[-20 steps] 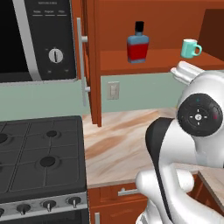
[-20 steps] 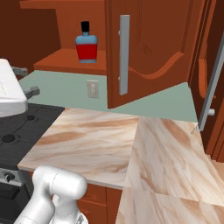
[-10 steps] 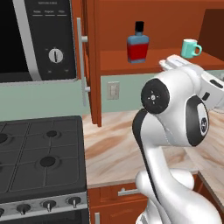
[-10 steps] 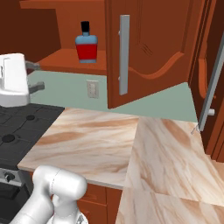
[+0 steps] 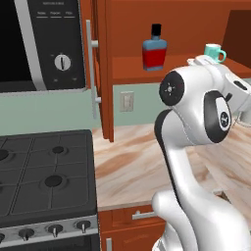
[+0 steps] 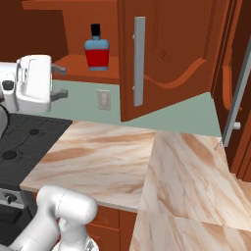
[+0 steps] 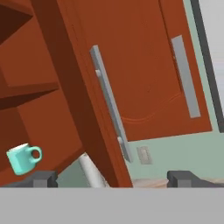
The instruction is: Open the cabinet directly in front. Then move the liquor and the mug to the dining counter with the candle on it.
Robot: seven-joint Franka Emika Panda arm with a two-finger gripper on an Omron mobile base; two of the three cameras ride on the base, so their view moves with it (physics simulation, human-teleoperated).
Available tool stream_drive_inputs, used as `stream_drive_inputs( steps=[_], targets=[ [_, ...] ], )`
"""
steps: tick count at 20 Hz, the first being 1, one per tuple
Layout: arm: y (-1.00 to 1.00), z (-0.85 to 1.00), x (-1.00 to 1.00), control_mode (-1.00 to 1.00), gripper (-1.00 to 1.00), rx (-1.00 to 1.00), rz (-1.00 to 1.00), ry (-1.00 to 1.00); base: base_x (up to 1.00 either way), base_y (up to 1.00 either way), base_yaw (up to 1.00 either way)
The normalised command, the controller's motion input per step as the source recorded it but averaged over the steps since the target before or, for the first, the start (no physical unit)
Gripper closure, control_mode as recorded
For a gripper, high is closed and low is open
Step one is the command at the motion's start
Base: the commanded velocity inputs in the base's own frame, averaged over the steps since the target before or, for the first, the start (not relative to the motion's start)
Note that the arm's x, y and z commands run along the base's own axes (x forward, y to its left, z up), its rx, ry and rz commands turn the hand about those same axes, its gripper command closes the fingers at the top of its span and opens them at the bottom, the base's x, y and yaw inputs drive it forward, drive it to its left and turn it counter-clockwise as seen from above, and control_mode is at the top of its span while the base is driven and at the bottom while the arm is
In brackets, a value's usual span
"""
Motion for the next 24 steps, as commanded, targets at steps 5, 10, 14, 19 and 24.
stream_drive_inputs(
  steps=[5, 10, 14, 19, 24],
  targets=[
    [-0.44, 0.00, 0.28, -1.00, -1.00, 0.07, -0.07, -0.02, 0.00, 0.00, 0.00],
    [-0.28, 0.00, 0.30, -1.00, -1.00, 0.04, -0.05, -0.04, 0.00, 0.00, 0.00],
    [-0.03, 0.00, 0.41, -1.00, -1.00, 0.00, -0.02, -0.06, 0.00, 0.00, 0.00],
    [0.00, -0.01, 0.45, -1.00, -1.00, 0.00, -0.03, -0.07, 0.00, 0.00, 0.00],
    [-0.20, 0.00, 0.28, -1.00, -1.00, 0.01, -0.06, -0.06, 0.00, 0.00, 0.00]
  ],
)
